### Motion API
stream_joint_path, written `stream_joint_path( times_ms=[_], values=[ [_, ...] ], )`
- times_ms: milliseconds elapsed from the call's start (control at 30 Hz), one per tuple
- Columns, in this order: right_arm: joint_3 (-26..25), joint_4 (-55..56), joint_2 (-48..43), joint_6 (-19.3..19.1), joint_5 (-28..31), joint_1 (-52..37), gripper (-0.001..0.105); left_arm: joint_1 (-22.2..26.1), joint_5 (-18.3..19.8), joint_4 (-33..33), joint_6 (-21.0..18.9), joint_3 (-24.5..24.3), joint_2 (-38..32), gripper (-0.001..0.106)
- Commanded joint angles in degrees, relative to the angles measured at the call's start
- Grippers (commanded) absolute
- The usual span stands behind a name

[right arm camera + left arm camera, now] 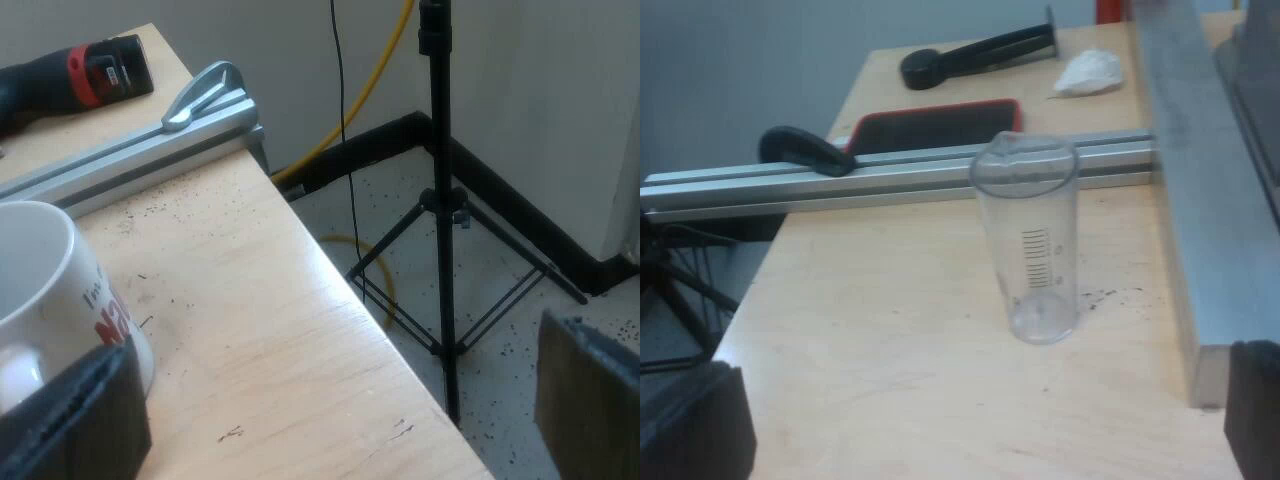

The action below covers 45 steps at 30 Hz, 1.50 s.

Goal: Place mug into machine

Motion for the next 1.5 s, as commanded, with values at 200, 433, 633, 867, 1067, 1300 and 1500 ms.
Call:
stream_joint_path(
  times_ms=[200, 433, 633, 867, 1067, 1300, 1500],
  values=[
    [-1.8, 4.0, -2.5, -0.3, -9.5, -0.2, 0.081, -0.3, 2.5, -0.2, -0.4, -2.0, -7.6, 0.098],
    [-9.2, 11.7, -1.6, -2.8, -12.4, 0.6, 0.081, -0.3, 8.6, 5.5, 1.6, -6.7, -7.6, 0.098],
    [-15.9, 16.8, 2.9, -5.1, -14.3, 6.5, 0.081, -1.3, 16.0, 5.5, -2.3, -7.6, -7.6, 0.098],
    [-22.4, 22.8, 9.6, -8.1, -14.3, 14.7, 0.081, -9.7, 22.1, 5.5, -2.3, -7.6, -4.9, 0.098],
    [-24.1, 24.9, 14.1, -8.1, -13.7, 19.9, 0.081, -16.8, 30.4, 5.5, -2.2, -7.6, -0.4, 0.098],
    [-22.5, 25.2, 16.4, -8.2, -13.7, 20.3, 0.081, -25.4, 38.9, 3.8, -1.8, -7.0, 5.1, 0.098],
    [-16.3, 20.9, 16.4, -8.2, -13.7, 20.3, 0.081, -30.0, 41.2, -0.5, -1.7, -5.5, 9.5, 0.098]
  ],
)
